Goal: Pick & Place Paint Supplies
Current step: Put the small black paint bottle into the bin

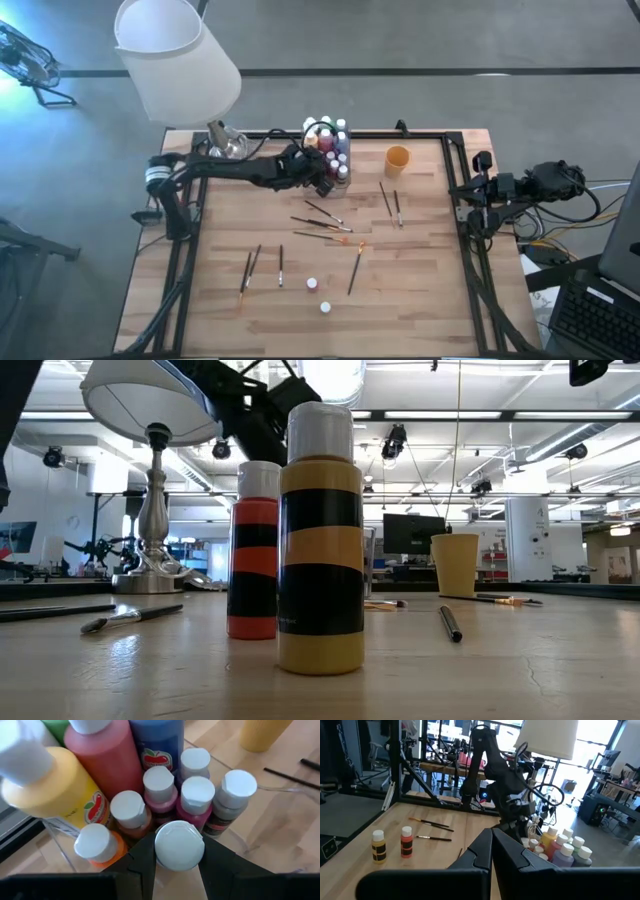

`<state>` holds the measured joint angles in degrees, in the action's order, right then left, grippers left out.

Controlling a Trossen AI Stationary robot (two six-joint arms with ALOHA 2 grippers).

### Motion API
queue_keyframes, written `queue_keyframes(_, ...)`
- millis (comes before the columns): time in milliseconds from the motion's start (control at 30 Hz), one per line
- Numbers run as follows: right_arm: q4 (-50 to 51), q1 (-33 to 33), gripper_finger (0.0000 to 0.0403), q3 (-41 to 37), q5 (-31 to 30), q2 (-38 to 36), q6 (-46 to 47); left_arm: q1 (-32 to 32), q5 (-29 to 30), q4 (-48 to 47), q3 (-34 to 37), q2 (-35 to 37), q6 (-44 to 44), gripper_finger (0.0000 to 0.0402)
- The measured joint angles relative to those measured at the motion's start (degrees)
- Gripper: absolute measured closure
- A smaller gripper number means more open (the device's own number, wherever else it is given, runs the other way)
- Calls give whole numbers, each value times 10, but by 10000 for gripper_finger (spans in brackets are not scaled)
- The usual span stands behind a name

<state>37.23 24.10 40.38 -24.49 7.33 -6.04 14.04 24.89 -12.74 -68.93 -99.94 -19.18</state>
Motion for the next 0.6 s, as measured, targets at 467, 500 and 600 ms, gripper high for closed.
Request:
queue_keyframes(467, 0, 0, 394, 0, 0, 0, 0, 21, -34, -10, -3, -10, -10, 278)
queue_keyframes(500, 0, 0, 394, 0, 0, 0, 0, 24, -36, -10, -3, -10, -10, 278)
queue_keyframes(600, 0, 0, 394, 0, 0, 0, 0, 36, -58, -16, -3, -10, -9, 278)
